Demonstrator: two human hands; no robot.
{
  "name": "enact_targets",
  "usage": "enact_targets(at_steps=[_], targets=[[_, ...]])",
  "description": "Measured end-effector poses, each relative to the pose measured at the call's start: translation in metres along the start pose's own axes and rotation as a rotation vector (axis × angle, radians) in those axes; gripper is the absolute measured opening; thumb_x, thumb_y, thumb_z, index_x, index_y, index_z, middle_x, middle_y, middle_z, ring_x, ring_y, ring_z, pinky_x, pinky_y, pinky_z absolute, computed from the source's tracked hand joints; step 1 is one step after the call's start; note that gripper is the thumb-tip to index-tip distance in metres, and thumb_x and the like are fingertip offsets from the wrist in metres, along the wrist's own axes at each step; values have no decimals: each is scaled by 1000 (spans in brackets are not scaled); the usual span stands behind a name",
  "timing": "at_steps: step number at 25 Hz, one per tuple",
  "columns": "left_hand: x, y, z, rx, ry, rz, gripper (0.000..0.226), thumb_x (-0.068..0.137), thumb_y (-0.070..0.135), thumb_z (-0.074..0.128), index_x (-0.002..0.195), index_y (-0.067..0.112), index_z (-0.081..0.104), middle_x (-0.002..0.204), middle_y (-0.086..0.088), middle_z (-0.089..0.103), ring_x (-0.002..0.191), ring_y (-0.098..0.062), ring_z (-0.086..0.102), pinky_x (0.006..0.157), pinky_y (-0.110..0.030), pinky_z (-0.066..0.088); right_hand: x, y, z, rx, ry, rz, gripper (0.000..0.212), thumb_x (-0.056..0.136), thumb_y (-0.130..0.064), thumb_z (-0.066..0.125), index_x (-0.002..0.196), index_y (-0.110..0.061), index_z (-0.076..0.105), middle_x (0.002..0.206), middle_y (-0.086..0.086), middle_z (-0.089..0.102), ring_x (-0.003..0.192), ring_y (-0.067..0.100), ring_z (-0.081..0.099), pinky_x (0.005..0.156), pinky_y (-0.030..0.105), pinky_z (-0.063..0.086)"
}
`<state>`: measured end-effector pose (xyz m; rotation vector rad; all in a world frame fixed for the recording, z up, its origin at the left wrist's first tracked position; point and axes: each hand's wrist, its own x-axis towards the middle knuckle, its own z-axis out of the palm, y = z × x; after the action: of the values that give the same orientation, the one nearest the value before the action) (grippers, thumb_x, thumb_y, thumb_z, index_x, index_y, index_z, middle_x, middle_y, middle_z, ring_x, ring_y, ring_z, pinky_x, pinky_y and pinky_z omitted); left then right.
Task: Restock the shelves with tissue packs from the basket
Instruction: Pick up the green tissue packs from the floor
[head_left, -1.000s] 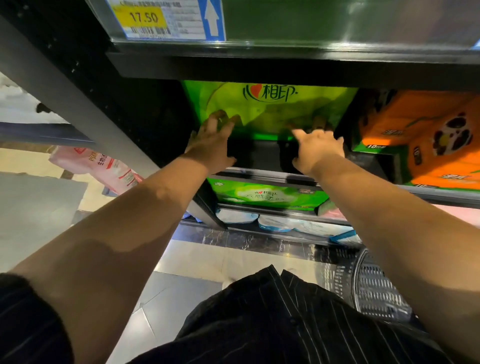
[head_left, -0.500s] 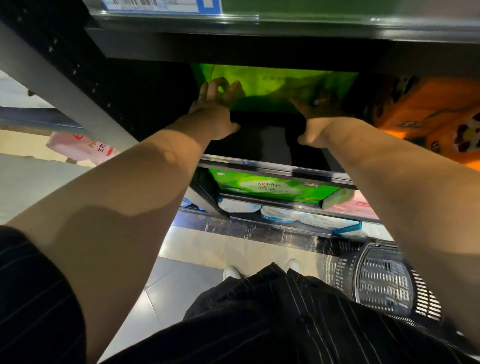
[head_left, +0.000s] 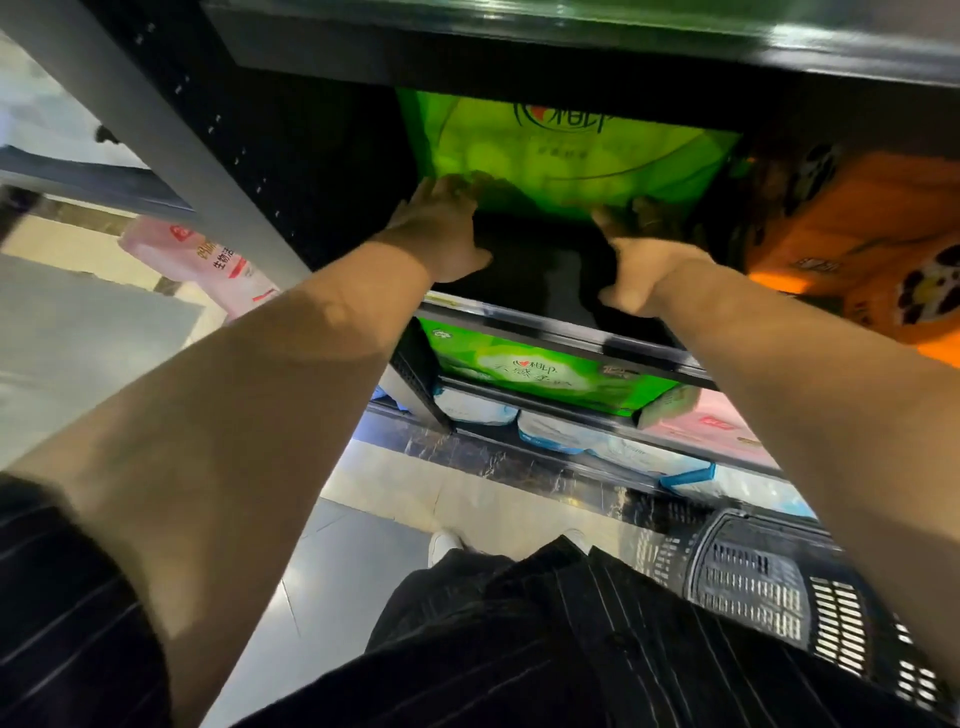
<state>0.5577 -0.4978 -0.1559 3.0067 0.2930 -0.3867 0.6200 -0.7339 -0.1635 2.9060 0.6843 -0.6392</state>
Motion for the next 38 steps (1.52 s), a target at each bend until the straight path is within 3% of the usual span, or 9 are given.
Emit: enact_targets(at_steps=[3, 5, 8, 11, 17, 20, 24, 31, 38], targets=[[-36, 9, 5, -13, 48, -2, 81, 88, 48, 58, 153, 24, 16, 158, -8, 20, 144, -31, 21, 116, -45, 24, -30, -11, -11, 13, 107, -38, 73, 91, -51, 52, 152, -30, 19, 144, 14, 45, 133, 36, 41, 102, 49, 39], [-68, 10, 4, -46, 117, 0, 80, 87, 45, 61, 152, 26, 20, 155, -7, 27, 139, -30, 31, 113, -41, 29, -56, -21, -17, -22, 220, -89, 67, 93, -55, 48, 149, -26, 26, 136, 18, 49, 122, 39, 49, 96, 48, 41], [-120, -1, -2, -47, 262, 17, 80, 82, 43, 67, 150, 22, 30, 146, -12, 42, 131, -34, 41, 109, -44, 34, -84, -34, -24, -72, 298, -196, 74, 89, -63, 47, 151, -29, 25, 145, 16, 38, 128, 39, 40, 103, 52, 34], [-176, -10, -3, -68, 238, -40, 84, 82, 44, 68, 151, 19, 27, 148, -13, 38, 135, -34, 36, 112, -46, 30, -108, -53, -30, -71, 327, -311, 78, 86, -67, 47, 151, -27, 28, 149, 15, 34, 135, 37, 33, 110, 58, 26], [-287, -67, 12, -244, 414, -121, 72, 76, 49, 63, 133, 6, 53, 127, -19, 59, 115, -38, 56, 94, -53, 47, -173, -150, -30, -70, 213, -447, 87, 78, -80, 21, 152, -33, 19, 156, 7, 25, 142, 32, 24, 113, 57, 24], [-344, -102, 21, -288, 386, -271, 72, 76, 56, 54, 135, 13, 50, 130, -15, 56, 119, -32, 49, 99, -48, 41, -196, -216, -13, -82, 232, -546, 95, 76, -85, 10, 148, -29, 34, 147, 7, 41, 133, 32, 40, 105, 53, 37], [-435, -172, 36, -246, 243, -591, 78, 87, 61, 53, 151, 33, 18, 160, -2, 19, 147, -25, 16, 120, -43, 13, -221, -329, 10, -56, 197, -715, 88, 78, -82, 15, 143, -29, 42, 141, 5, 49, 127, 32, 46, 101, 58, 39], [-548, -284, 54, -295, 267, -850, 78, 88, 59, 54, 151, 35, 16, 160, 1, 15, 147, -23, 10, 121, -42, 9, -240, -499, 30, -130, 108, -938, 78, 85, -78, 25, 151, -37, 19, 157, 2, 24, 143, 28, 21, 112, 58, 20], [-565, -419, 62, -312, 324, -1037, 80, 85, 58, 57, 151, 32, 19, 157, 0, 21, 146, -24, 14, 119, -44, 16, -193, -672, 28, -273, 130, -1100, 72, 87, -74, 29, 150, -43, 12, 161, 1, 11, 146, 31, 11, 113, 62, 11]])
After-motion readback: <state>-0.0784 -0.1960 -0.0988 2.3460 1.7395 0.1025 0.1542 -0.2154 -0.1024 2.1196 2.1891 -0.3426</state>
